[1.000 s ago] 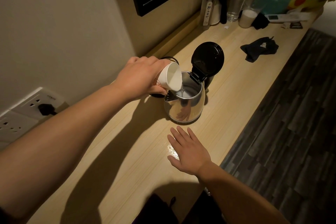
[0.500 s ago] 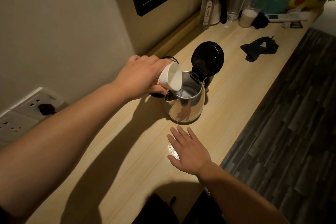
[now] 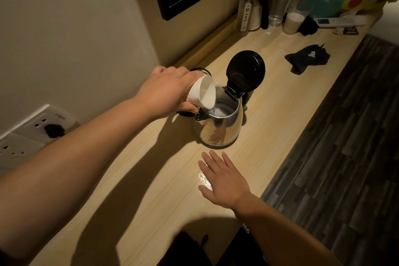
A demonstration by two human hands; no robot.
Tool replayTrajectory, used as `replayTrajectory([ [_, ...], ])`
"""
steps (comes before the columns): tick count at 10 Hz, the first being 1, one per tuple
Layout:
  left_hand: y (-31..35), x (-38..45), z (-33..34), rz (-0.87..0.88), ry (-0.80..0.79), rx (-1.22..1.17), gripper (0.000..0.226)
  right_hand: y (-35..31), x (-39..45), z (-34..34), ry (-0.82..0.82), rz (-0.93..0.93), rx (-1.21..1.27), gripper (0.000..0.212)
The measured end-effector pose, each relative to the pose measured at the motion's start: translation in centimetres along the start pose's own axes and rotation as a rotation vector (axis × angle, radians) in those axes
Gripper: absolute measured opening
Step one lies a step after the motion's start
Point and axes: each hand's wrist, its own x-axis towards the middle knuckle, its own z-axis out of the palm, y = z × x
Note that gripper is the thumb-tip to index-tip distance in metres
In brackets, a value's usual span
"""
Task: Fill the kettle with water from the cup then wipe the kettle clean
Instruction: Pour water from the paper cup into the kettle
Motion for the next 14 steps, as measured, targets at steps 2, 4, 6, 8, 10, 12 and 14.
replayTrajectory([
  [2, -0.03, 0.03, 0.01, 0.001, -0.006, -0.002, 0.084, 0.02, 0.01, 0.04, -0.004, 0.001, 0.001, 0.069],
  [4, 0.02, 0.11, -0.09, 0.002, -0.011, 0.003, 0.084, 0.02, 0.01, 0.04, 0.0, 0.001, 0.005, 0.069],
  [6, 0.0, 0.22, -0.08, 0.009, -0.016, 0.012, 0.084, 0.03, 0.02, 0.03, -0.006, 0.0, 0.004, 0.07],
  [8, -0.09, 0.28, -0.12, 0.017, -0.014, 0.017, 0.085, -0.02, -0.01, 0.02, -0.002, 0.002, 0.009, 0.07],
  [10, -0.06, 0.42, -0.05, 0.023, -0.02, 0.028, 0.086, -0.03, -0.02, -0.09, 0.003, 0.003, 0.006, 0.069],
  [12, -0.09, 0.46, -0.1, 0.02, -0.022, 0.039, 0.087, -0.06, 0.0, -0.11, 0.001, 0.004, 0.007, 0.07],
  [14, 0.08, 0.42, -0.2, 0.02, -0.023, 0.039, 0.086, -0.04, 0.04, -0.06, -0.004, 0.003, -0.001, 0.069],
])
